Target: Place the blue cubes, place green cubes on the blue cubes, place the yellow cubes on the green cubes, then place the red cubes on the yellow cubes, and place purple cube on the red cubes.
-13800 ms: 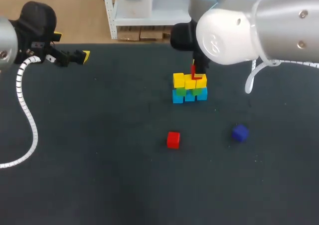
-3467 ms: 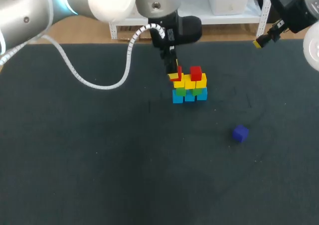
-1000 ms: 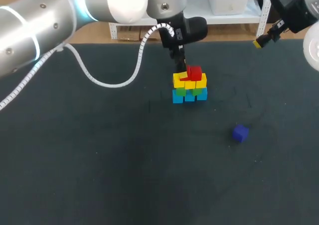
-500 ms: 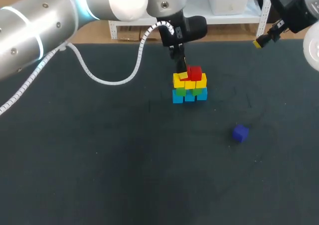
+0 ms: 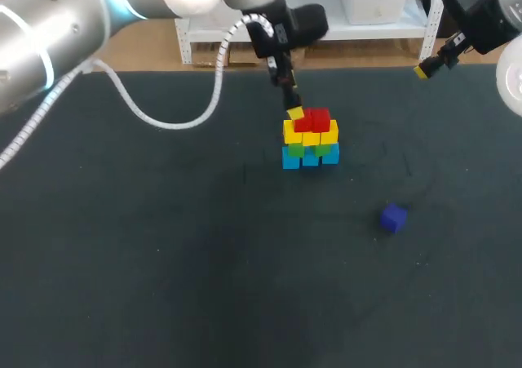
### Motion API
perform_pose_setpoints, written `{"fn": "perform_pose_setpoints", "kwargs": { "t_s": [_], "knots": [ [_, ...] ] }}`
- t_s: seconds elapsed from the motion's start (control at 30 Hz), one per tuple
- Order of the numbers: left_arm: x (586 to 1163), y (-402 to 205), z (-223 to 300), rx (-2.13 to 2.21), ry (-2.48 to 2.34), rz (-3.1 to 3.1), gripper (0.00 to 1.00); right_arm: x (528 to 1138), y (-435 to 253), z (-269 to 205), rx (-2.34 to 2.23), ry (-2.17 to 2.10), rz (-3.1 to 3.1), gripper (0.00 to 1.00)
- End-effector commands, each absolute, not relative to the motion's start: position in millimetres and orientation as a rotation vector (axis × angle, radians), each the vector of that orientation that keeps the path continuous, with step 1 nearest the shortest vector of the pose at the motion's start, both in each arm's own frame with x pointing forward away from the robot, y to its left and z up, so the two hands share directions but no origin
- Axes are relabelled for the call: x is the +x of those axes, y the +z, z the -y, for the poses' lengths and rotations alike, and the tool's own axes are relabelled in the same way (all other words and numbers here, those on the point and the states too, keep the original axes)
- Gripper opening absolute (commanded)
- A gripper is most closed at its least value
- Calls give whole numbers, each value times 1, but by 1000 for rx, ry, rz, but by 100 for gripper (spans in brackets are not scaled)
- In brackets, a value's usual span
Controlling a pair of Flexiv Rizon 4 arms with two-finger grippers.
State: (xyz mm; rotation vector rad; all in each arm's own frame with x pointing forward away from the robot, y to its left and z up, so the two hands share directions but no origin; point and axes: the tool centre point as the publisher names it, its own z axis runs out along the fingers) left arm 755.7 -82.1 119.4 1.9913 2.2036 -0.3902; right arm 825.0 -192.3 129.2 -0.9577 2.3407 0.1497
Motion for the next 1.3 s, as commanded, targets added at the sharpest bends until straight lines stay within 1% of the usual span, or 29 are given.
{"fn": "perform_pose_setpoints", "kwargs": {
  "t_s": [0.03, 0.5, 0.63, 0.93, 1.3],
  "knots": [
    [737, 134, 52, 1909, -397, -2173, 100, 825, 129, 193, -960, 154, -2340, 100],
    [735, 218, -27, 1556, -266, -2106, 100, 825, 129, 193, -960, 154, -2340, 100],
    [735, 232, -52, 1424, -231, -2088, 100, 825, 129, 193, -960, 154, -2340, 100],
    [726, 245, -101, 1097, -202, -2008, 100, 825, 129, 193, -960, 154, -2340, 100],
    [714, 244, -126, 871, -83, -1903, 100, 825, 129, 193, -960, 154, -2340, 100]
  ]
}}
